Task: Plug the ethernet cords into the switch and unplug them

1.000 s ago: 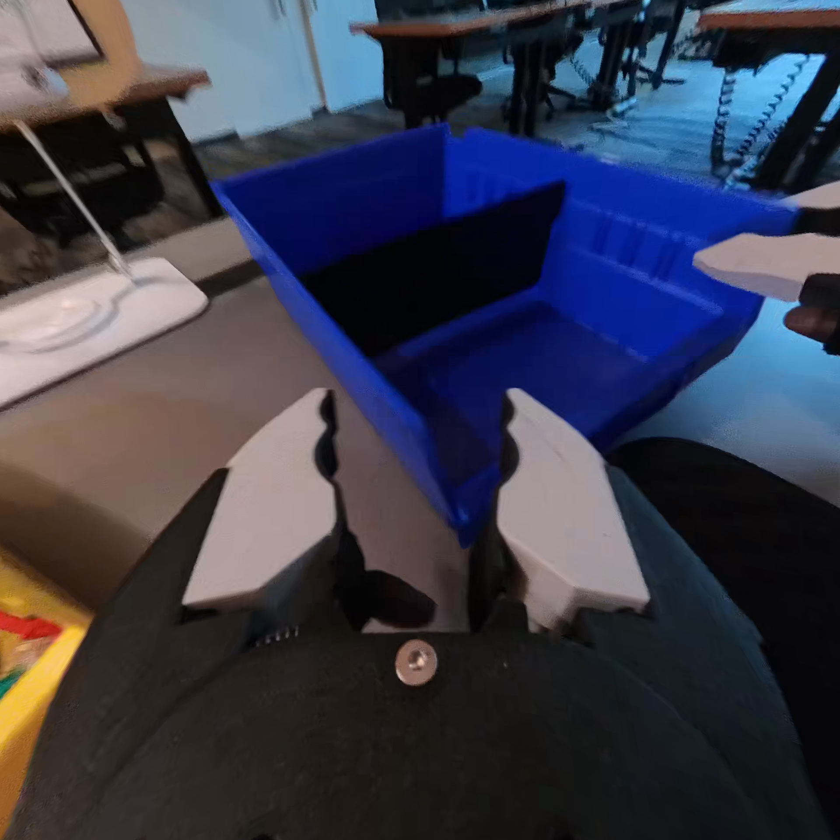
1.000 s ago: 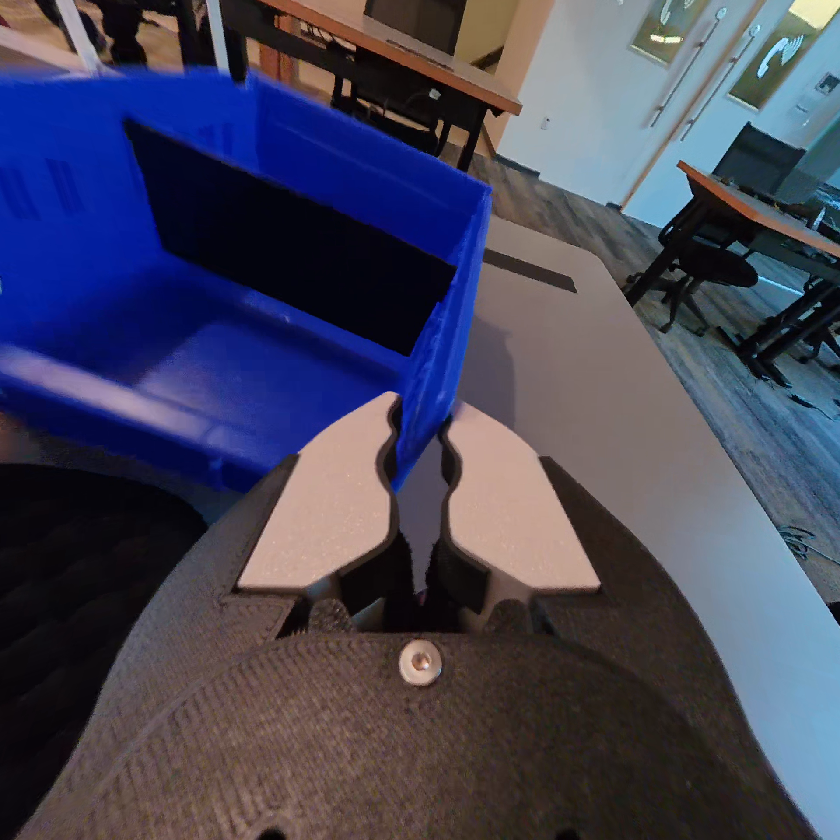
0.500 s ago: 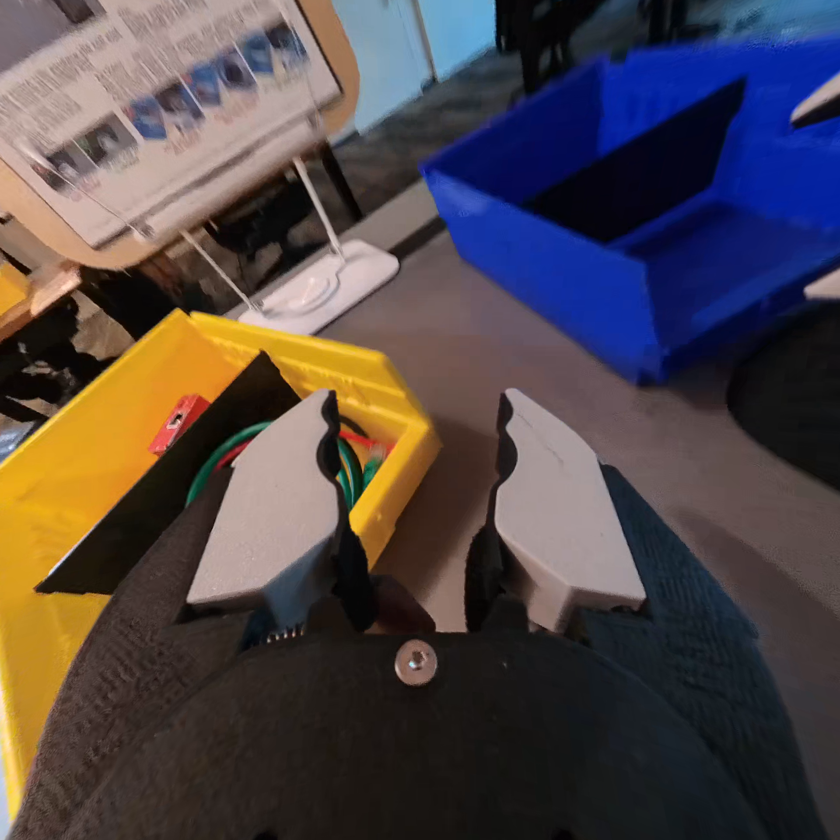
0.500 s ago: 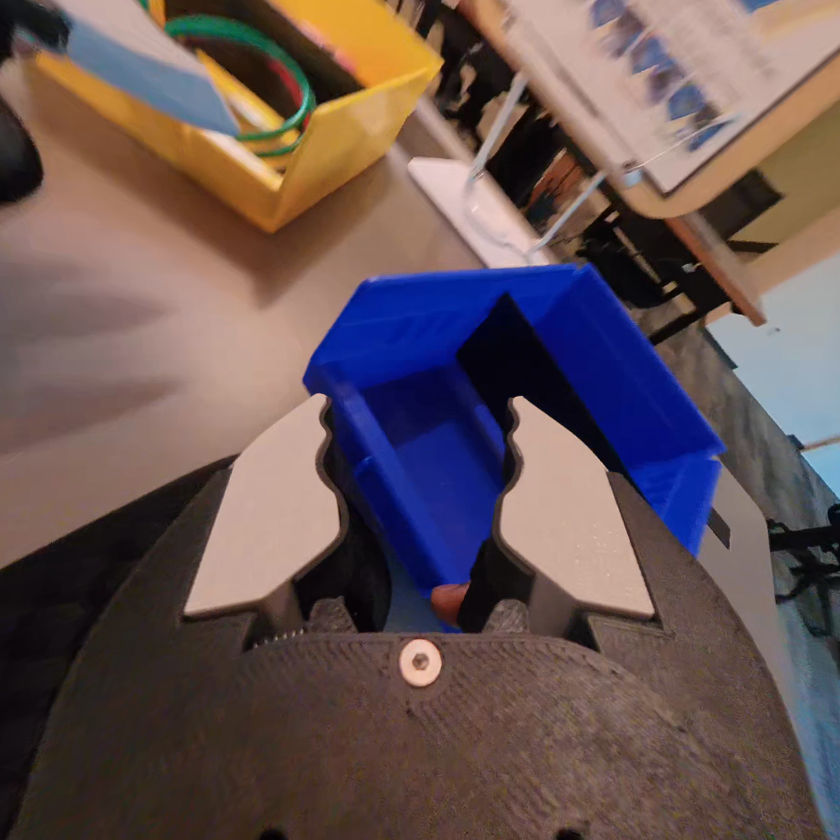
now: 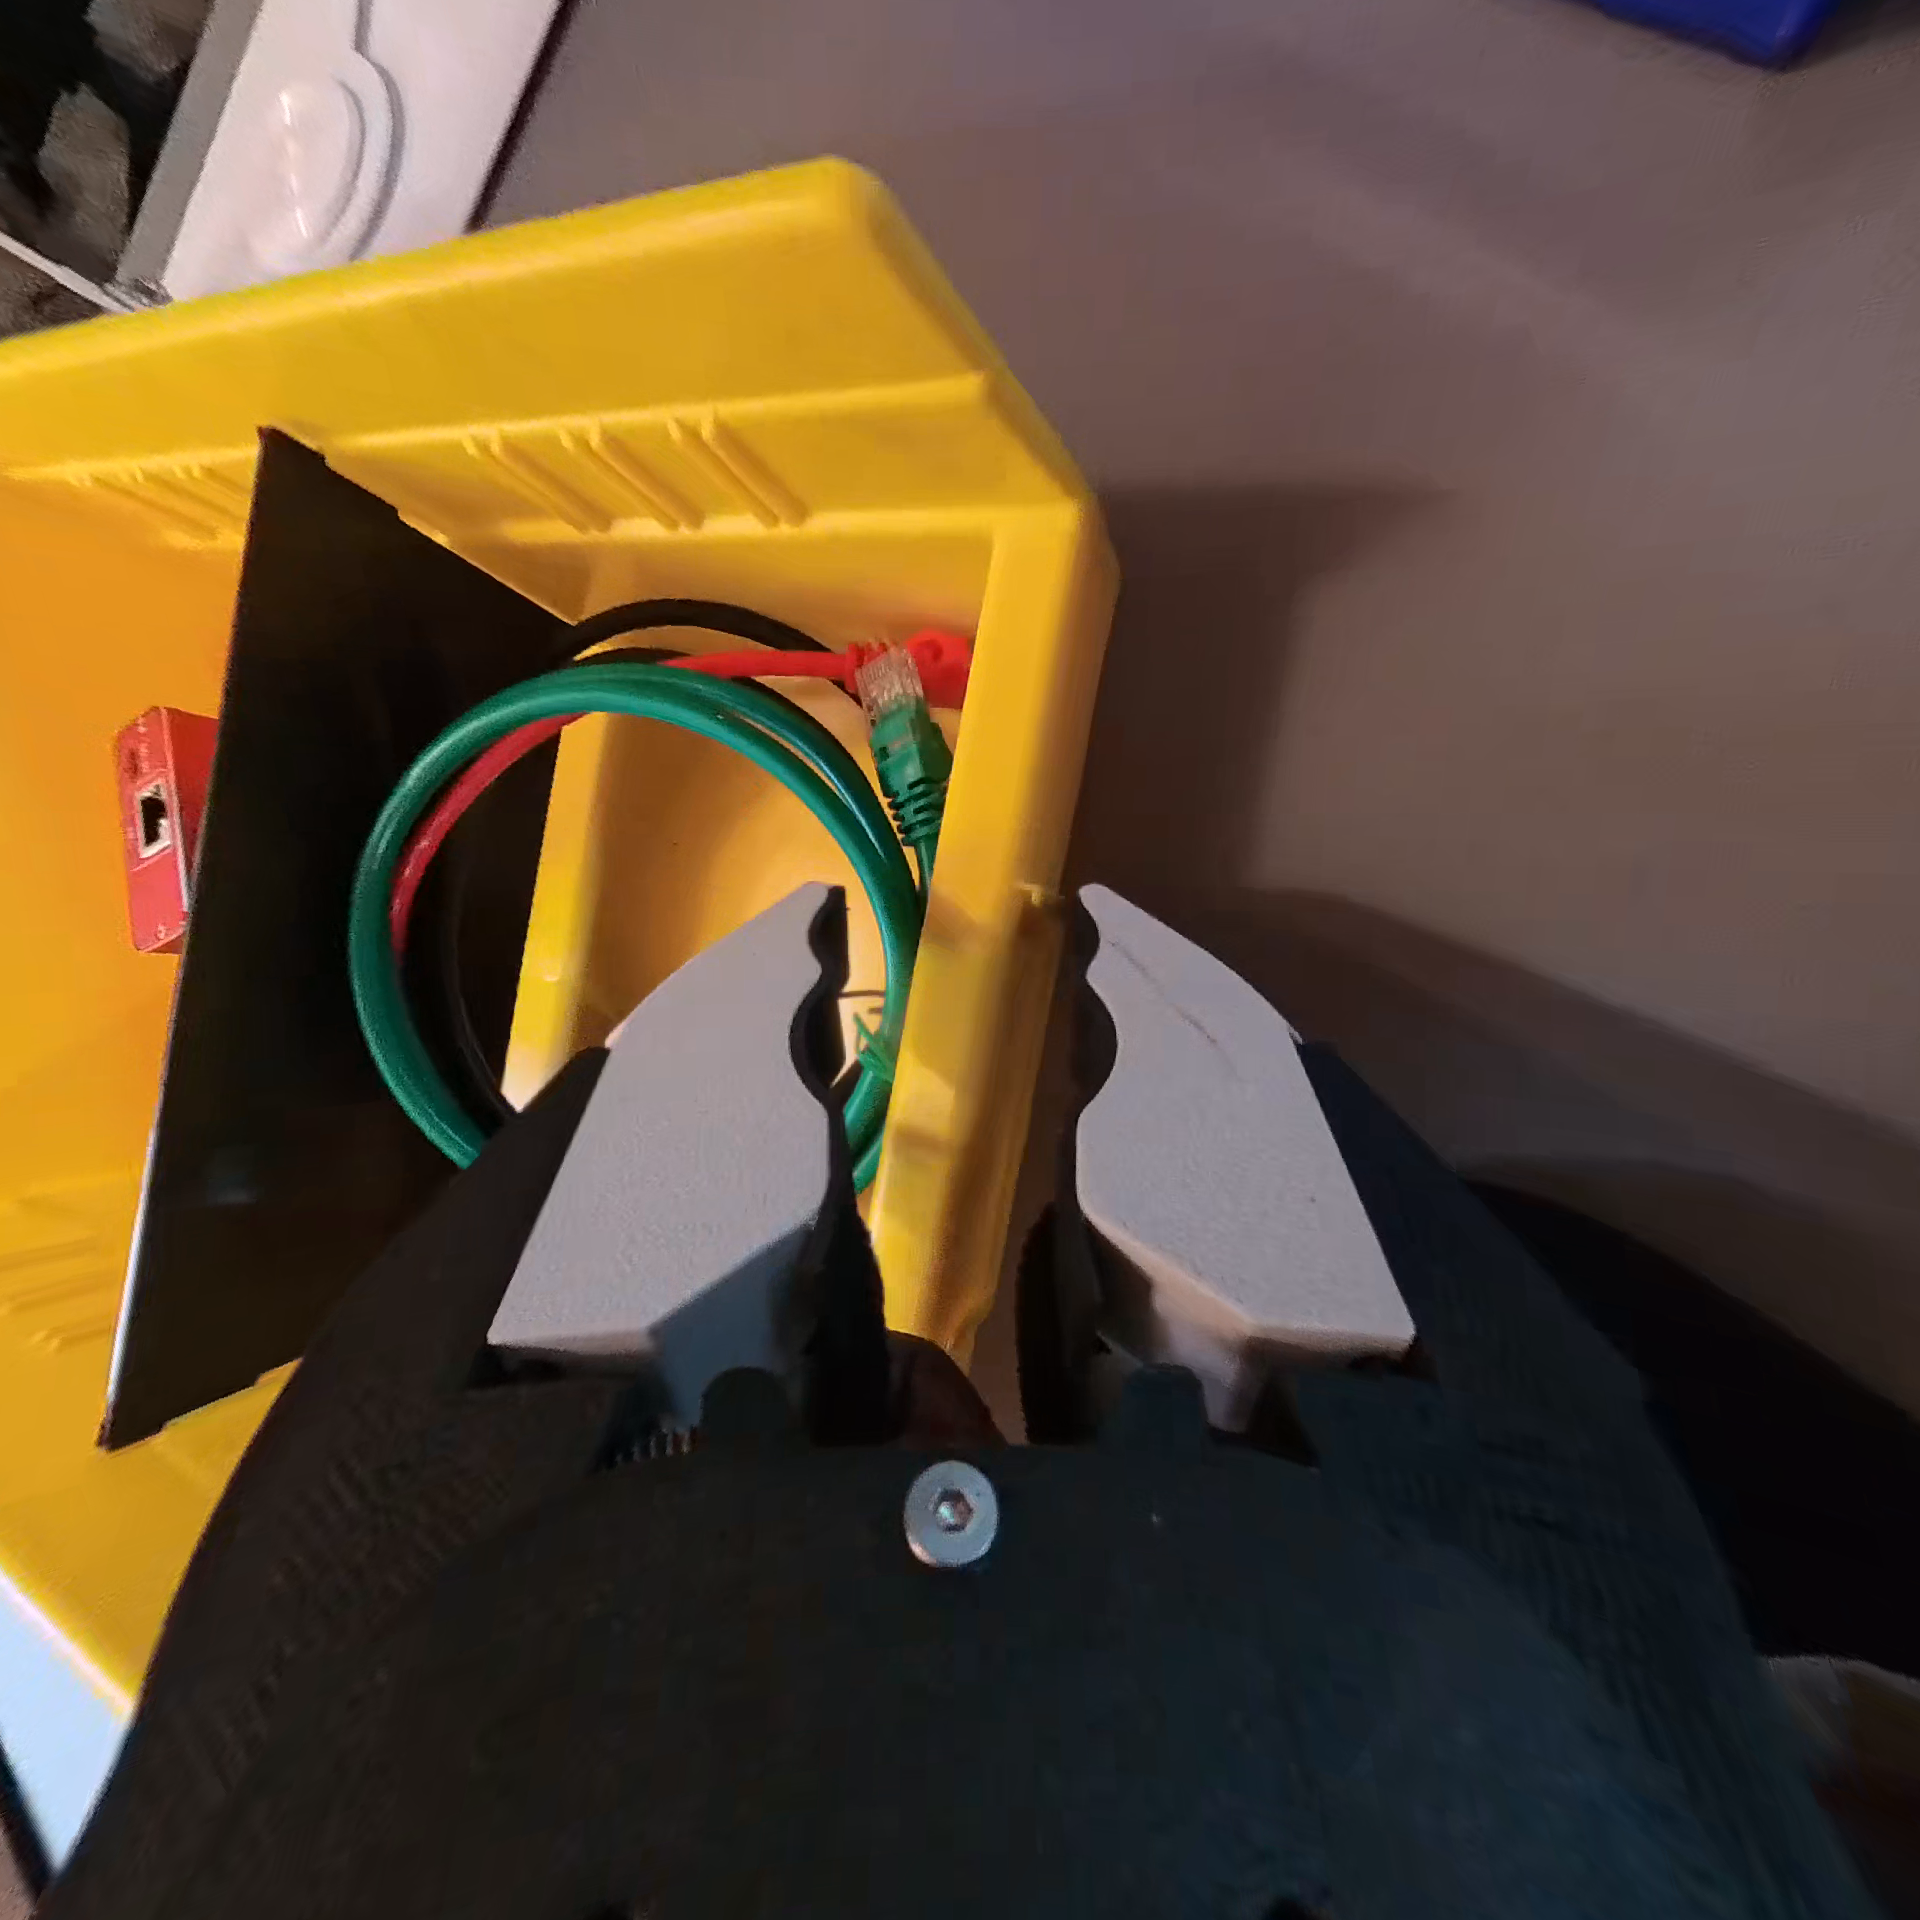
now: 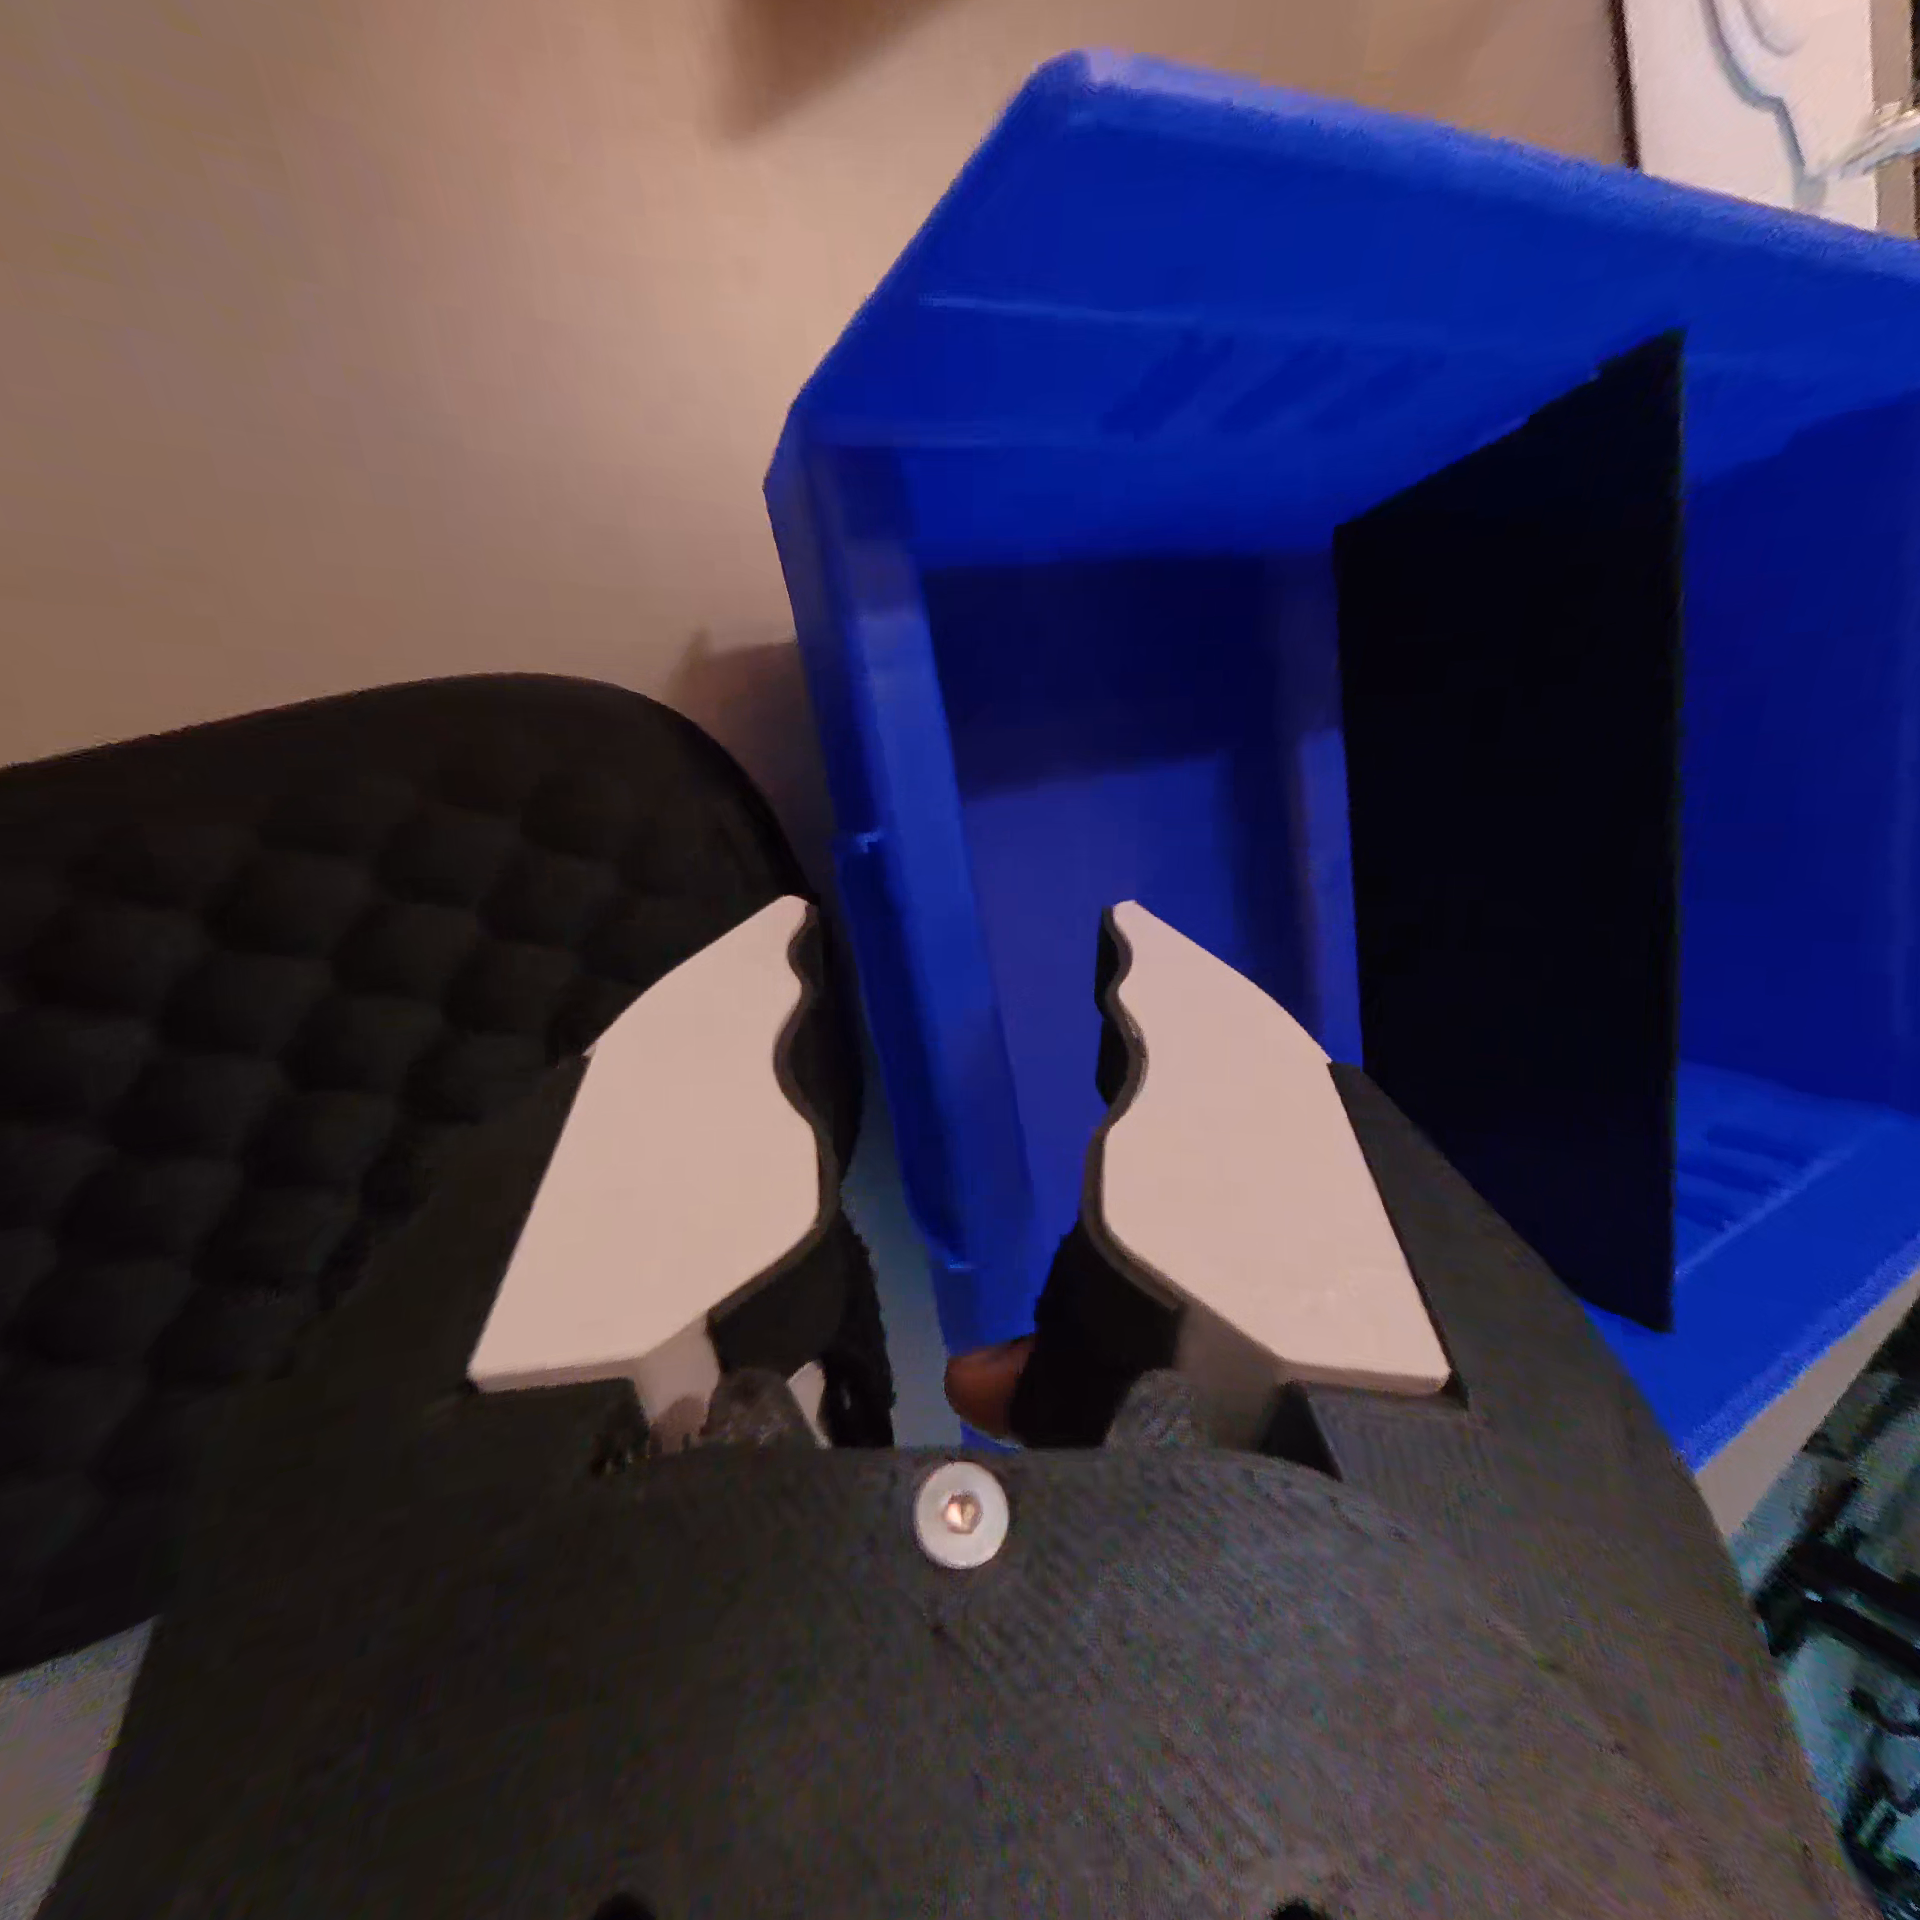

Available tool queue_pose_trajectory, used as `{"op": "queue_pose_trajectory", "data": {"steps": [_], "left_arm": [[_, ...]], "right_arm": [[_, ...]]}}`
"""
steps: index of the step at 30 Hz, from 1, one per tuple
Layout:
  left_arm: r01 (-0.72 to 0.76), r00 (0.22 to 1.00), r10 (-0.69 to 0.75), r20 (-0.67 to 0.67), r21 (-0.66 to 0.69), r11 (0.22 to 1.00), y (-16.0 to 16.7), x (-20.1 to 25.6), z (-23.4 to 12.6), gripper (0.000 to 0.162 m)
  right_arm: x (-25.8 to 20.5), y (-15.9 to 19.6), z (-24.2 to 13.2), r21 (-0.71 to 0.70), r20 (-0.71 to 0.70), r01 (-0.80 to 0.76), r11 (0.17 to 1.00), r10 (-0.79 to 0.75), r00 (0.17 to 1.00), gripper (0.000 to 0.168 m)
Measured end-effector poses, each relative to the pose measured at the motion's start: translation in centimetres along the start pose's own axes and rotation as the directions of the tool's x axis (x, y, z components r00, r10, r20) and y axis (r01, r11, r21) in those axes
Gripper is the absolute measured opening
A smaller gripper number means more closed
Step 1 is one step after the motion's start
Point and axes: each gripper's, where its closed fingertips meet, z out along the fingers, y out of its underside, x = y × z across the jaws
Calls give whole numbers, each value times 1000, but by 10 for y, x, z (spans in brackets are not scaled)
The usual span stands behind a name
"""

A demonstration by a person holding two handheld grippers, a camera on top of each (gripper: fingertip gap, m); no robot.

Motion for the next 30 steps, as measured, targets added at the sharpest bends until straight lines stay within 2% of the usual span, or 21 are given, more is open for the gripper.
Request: {"op": "queue_pose_trajectory", "data": {"steps": [5,9,30], "left_arm": [[-24,997,18,-71,-86,996,18,5,3,29],[-65,996,55,-77,-145,987,35,1,-7,28],[-114,985,91,-149,-153,982,142,-28,-70,31]], "right_arm": [[-8,-1,11,-17,59,37,999,-36,998,30],[-7,3,10,-38,46,32,999,-30,999,30],[9,53,-10,-32,-89,-71,997,68,994,34]]}}
